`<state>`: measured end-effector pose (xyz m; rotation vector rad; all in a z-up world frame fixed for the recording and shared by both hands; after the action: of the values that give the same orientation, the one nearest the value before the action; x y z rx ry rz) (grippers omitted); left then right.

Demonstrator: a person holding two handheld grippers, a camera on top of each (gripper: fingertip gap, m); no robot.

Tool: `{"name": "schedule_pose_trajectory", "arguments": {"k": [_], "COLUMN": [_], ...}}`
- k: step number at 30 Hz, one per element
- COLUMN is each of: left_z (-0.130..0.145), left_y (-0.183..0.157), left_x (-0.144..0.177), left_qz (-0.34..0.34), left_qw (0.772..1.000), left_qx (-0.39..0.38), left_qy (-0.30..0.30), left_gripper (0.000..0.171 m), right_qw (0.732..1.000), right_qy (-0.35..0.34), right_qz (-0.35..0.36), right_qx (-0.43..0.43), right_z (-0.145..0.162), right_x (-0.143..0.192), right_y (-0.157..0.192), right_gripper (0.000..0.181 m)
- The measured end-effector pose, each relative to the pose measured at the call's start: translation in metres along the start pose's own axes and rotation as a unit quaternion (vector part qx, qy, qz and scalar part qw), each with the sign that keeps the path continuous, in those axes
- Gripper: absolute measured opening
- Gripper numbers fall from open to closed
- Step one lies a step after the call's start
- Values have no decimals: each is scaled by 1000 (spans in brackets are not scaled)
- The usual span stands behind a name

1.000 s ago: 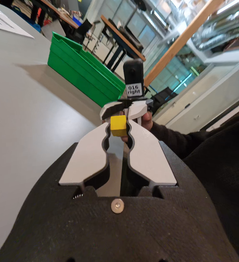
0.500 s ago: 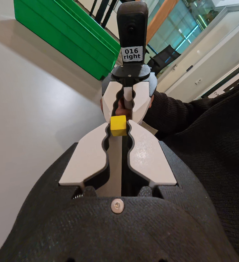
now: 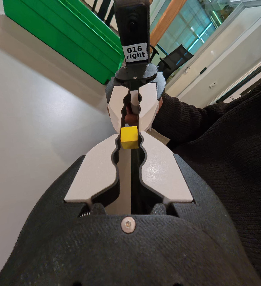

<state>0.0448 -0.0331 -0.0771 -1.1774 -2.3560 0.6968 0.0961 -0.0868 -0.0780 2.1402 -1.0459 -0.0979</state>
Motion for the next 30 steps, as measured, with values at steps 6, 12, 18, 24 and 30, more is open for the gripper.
{"name": "schedule_pose_trajectory", "arguments": {"k": [6, 12, 18, 24, 30], "left_z": [-7, -7, -10, -12, -16], "left_y": [0, 0, 1, 1, 2], "left_x": [4, 2, 6, 6, 6], "left_qz": [-8, -2, 4, 19, 29], "left_qw": [999, 999, 998, 997, 994], "left_qx": [-11, -4, 13, 32, 48], "left_qy": [-32, -39, -54, -67, -93], "left_gripper": [32, 30, 24, 24, 24], "right_qw": [999, 998, 998, 998, 997], "right_qy": [-42, -57, -54, -66, -82], "right_qz": [-9, -14, -9, -3, 3], "right_qx": [-30, -37, -22, -8, 3], "right_z": [-11, -14, -13, -16, -19], "right_x": [9, 11, 8, 8, 7], "right_y": [-4, -4, -1, 1, 2], "right_gripper": [21, 21, 21, 21, 21]}}
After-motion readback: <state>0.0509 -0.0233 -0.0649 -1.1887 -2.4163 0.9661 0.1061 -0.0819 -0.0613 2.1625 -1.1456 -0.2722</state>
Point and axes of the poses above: each gripper's, where its closed fingertips meet, x back along the fingers, z out of its underside, y = z × x across the jaws, the point moved 4 cm from there along x, back along the fingers, and after that the axes turned 5 degrees about z, right-handed, at the moved point
